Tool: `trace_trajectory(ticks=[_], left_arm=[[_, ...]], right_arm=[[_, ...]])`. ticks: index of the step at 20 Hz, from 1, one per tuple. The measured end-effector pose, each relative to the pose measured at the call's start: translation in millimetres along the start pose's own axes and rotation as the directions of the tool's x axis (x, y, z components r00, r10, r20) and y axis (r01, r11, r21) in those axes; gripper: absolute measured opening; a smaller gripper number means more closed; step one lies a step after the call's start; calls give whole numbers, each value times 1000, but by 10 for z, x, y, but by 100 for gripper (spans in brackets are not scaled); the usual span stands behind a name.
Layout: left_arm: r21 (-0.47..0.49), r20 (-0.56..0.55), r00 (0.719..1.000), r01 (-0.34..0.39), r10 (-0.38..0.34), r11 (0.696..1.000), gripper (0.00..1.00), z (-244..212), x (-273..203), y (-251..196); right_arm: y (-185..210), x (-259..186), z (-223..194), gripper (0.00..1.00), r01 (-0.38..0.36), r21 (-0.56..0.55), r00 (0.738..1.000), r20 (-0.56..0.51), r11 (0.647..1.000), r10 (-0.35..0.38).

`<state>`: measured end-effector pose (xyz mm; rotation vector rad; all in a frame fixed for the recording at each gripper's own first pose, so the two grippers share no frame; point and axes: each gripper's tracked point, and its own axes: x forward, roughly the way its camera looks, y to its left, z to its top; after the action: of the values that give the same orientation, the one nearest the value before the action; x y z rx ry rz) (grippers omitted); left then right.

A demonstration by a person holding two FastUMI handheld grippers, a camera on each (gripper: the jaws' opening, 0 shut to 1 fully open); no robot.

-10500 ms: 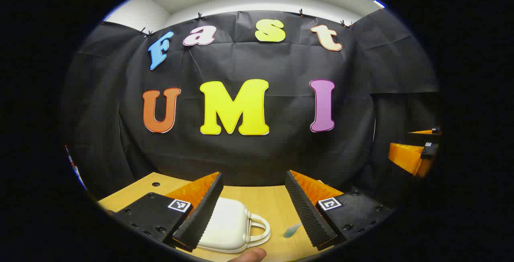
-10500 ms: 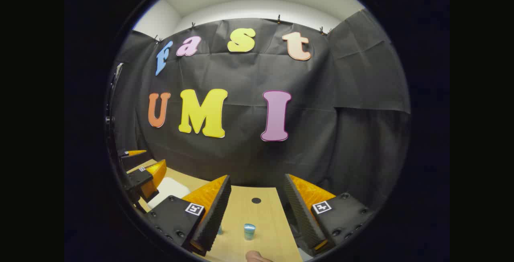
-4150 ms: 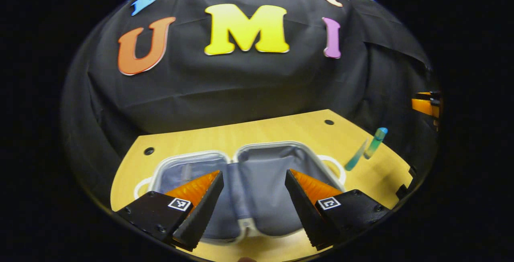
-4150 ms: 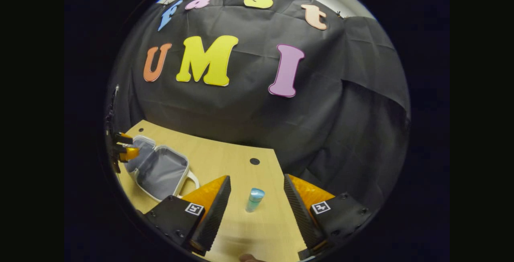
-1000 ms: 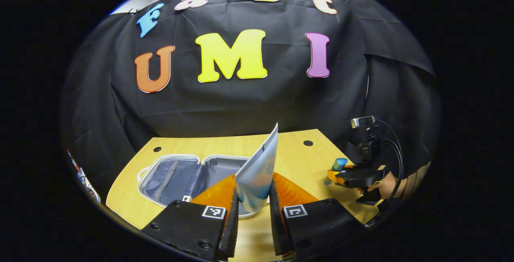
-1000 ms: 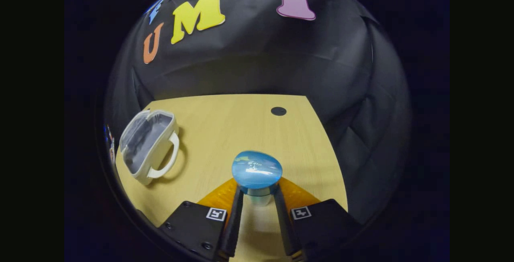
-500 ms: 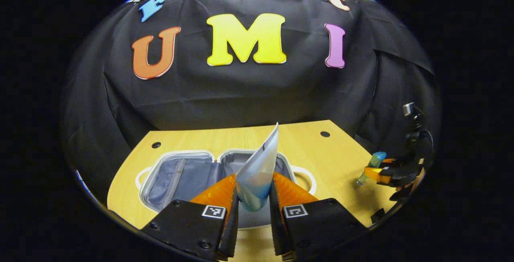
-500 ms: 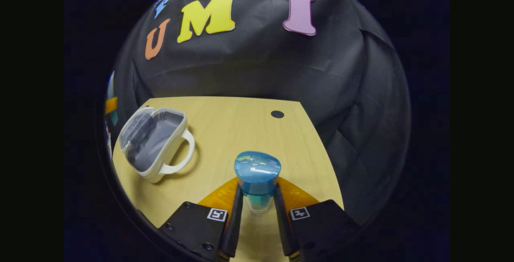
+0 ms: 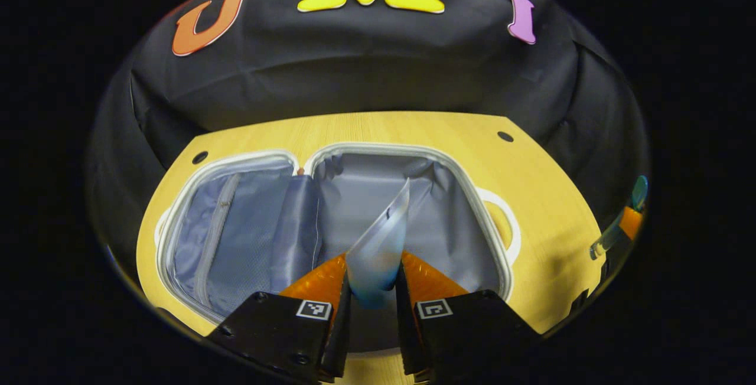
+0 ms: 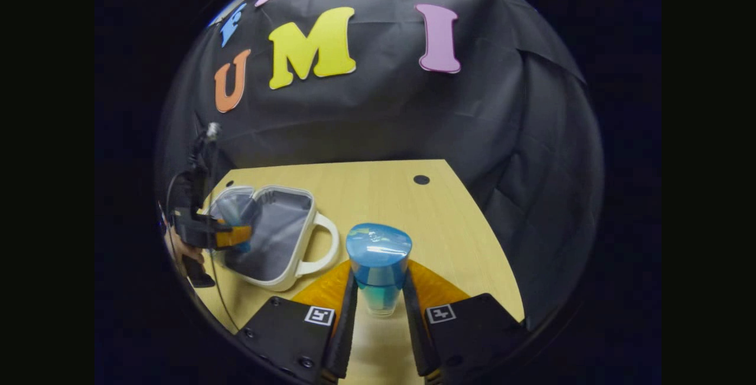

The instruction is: First open the suitcase, pack the skin care products into it, and then close the suitcase.

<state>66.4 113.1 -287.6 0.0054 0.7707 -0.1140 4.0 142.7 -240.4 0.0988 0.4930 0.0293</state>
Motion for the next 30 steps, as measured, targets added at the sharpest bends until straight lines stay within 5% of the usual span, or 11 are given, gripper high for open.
trace_trajectory(ticks=[6,20,23,25,27,30], left_arm=[[-5,-138,989,-56,55,998,38,-342,211,144],[6,-202,977,-73,73,997,37,-316,533,126],[-50,-182,983,-20,10,999,48,-298,444,-21],[-73,-148,988,27,-38,997,81,-229,315,-154],[-56,-97,995,17,-23,998,100,-118,102,-164],[-47,29,999,29,-28,998,99,148,-298,-150]], right_arm=[[130,-71,-29,39,-2,-17,1000,-16,1000,1],[140,-71,33,39,-5,-10,1000,-26,1000,4],[165,-67,80,39,-13,-21,1000,-20,1000,13],[264,-24,152,39,-24,-31,1000,-16,999,24],[352,16,217,39,-36,-38,999,-10,999,36],[557,58,320,39,-72,-38,997,-5,997,72]])
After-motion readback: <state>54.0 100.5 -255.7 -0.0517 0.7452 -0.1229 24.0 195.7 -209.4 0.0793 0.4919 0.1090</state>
